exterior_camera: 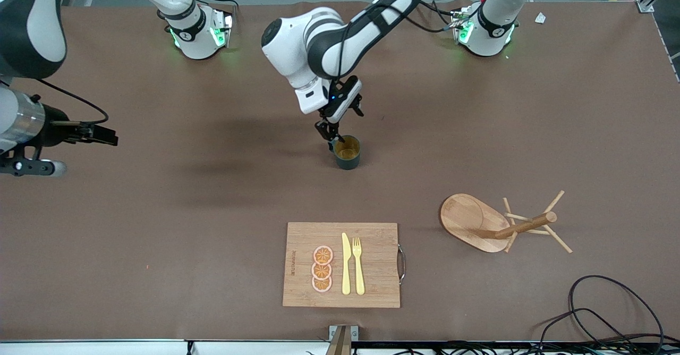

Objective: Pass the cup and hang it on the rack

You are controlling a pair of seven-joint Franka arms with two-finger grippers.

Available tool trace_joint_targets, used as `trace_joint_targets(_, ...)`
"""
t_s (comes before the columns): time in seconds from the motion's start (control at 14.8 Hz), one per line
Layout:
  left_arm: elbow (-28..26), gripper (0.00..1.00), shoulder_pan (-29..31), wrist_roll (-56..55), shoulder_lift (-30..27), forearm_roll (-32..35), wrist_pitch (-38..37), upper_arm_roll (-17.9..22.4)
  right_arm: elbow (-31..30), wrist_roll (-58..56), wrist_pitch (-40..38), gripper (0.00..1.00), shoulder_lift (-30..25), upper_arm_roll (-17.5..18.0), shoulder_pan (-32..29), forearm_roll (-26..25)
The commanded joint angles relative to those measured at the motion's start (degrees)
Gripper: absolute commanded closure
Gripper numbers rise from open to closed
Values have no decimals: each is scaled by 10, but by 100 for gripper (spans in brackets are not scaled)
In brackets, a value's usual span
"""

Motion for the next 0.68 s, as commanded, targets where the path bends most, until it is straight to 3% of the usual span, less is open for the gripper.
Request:
trace_joint_targets(0.0,26,0,-42,-17,13,12,20,43,14,-55,-12,0,-6,12,-41,-10)
trace_joint_targets(0.61,71,0,-90,-100,110,11,106,99,74,-76,-42,0,0,14,-65,0)
